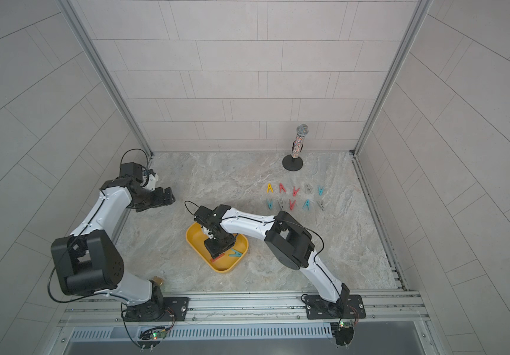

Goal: Take the clothespins out of the storage box
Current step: Pick up the clothespin from the storage box.

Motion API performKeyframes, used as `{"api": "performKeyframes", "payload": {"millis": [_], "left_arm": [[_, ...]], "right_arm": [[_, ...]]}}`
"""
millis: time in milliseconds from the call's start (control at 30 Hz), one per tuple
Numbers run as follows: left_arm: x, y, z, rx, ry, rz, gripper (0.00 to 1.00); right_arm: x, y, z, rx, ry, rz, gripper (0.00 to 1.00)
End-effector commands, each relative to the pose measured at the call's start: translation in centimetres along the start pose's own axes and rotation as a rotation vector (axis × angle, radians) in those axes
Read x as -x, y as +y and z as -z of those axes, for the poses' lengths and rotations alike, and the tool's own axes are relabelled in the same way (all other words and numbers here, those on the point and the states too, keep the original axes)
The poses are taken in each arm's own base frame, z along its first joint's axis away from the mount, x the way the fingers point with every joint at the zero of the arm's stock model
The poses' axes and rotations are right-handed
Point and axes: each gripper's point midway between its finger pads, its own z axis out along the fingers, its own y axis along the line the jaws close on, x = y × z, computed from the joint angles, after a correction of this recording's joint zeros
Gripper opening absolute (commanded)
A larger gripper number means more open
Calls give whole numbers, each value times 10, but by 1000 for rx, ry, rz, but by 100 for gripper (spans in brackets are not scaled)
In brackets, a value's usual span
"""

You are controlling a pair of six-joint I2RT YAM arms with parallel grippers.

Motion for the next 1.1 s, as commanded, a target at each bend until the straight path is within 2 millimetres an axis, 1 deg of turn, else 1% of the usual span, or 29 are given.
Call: {"api": "performKeyframes", "payload": {"millis": [0, 133, 233, 333, 467, 667, 1067], "left_arm": [[-5, 1, 8, 0, -6, -2, 100], [-5, 0, 9, -5, -9, -1, 100], [-4, 0, 10, -4, -13, -3, 100], [-4, 0, 10, 0, -15, -3, 100], [-5, 0, 10, -1, -12, -2, 100], [-5, 1, 10, 2, -13, -3, 100], [-6, 1, 8, 3, -7, -3, 100]], "right_arm": [[-6, 2, -6, -1, 43, -29, 50], [-7, -2, -13, -14, 63, -39, 49], [-3, -5, -15, -32, 53, -37, 46], [3, -8, -12, -57, 29, -37, 40], [9, -13, -9, -84, 5, -39, 29], [18, -18, -5, -114, -29, -32, 21], [33, -22, 11, -170, -108, 5, 20]]}}
